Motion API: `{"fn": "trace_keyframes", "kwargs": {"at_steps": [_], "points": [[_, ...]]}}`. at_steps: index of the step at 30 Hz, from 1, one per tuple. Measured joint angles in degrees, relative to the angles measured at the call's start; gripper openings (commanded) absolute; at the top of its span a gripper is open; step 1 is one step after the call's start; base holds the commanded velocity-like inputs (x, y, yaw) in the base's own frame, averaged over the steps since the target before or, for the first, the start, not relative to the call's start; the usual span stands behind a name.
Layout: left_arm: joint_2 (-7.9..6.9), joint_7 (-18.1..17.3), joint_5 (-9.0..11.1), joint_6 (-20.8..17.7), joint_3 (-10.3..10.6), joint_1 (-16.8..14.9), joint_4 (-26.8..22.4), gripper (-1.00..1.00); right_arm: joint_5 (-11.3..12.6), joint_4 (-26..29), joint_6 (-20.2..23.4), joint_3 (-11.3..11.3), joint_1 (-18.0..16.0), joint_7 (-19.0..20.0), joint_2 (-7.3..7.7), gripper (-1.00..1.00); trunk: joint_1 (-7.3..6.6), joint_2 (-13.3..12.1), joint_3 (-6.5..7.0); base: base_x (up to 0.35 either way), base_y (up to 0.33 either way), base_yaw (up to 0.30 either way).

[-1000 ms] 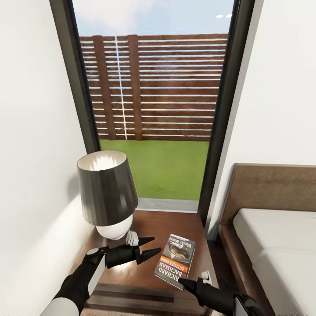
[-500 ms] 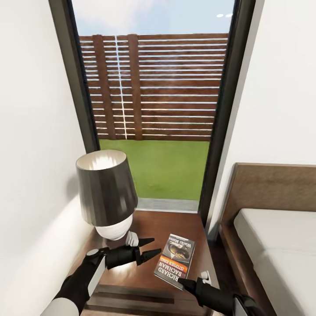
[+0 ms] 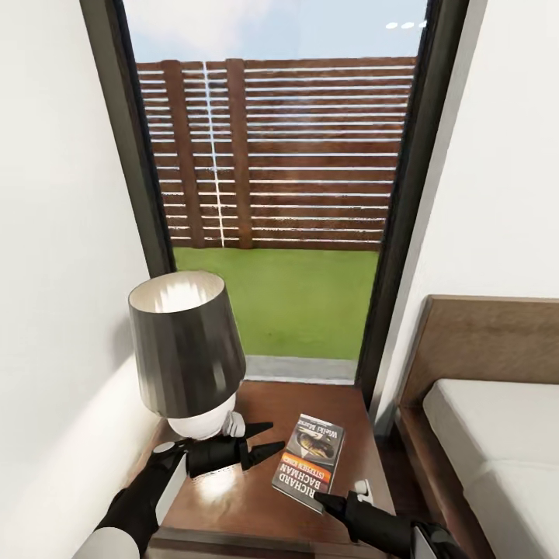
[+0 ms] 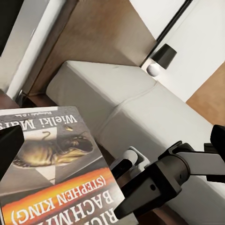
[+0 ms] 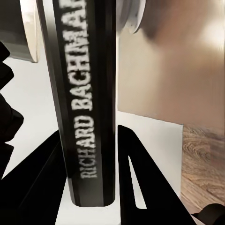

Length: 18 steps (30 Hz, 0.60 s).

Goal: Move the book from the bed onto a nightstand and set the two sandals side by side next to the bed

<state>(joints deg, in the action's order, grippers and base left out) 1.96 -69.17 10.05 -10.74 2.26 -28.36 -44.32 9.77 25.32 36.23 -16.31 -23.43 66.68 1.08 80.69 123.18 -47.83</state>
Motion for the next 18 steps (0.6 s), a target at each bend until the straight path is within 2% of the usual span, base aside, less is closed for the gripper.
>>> {"fn": "trace_keyframes", "kwargs": {"at_steps": [13, 18], "points": [[0.0, 0.18, 0.11, -0.09, 0.01, 0.0, 0.01, 1.0, -0.02, 0.0, 0.01, 0.06, 0.0, 0.01, -0.02, -1.0, 0.02, 0.0, 0.0, 0.031, 0.017, 0.0], [0.06, 0.2, 0.1, -0.09, 0.01, 0.0, 0.01, 1.0, -0.11, 0.0, -0.04, 0.08, 0.0, 0.01, -0.02, -1.0, 1.12, 1.99, -0.9, 0.0, 0.0, 0.0]]}}
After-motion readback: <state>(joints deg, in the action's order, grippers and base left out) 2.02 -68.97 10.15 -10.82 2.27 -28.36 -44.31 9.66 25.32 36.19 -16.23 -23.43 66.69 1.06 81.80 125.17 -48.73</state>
